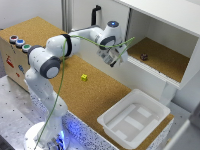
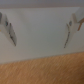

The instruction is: Go towards the yellow block and pick it up

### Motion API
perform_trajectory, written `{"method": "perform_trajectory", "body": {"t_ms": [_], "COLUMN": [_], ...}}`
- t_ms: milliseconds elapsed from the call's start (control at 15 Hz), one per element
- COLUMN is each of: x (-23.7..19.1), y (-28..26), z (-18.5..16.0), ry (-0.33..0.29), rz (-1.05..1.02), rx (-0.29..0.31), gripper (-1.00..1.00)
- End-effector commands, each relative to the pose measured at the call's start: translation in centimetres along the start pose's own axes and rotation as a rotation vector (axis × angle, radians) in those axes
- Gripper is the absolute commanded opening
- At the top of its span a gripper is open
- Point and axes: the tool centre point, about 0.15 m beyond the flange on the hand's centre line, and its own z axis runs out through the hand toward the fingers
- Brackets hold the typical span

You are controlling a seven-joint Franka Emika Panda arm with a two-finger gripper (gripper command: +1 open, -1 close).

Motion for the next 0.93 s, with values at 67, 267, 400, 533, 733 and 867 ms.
{"method": "perform_trajectory", "body": {"t_ms": [67, 267, 400, 533, 733, 867], "x": [-3.1, -4.8, -6.0, -7.2, -7.9, -8.1], "y": [-10.2, -13.3, -14.2, -14.5, -14.1, -13.9], "z": [9.9, 12.7, 14.2, 15.7, 16.9, 17.2], "ry": [-0.174, -0.235, -0.277, -0.313, -0.326, -0.329], "rz": [-0.342, -0.391, -0.394, -0.407, -0.434, -0.466], "rx": [-0.100, -0.073, -0.055, -0.030, -0.018, -0.021], "gripper": [1.00, 1.00, 1.00, 1.00, 1.00, 1.00]}}
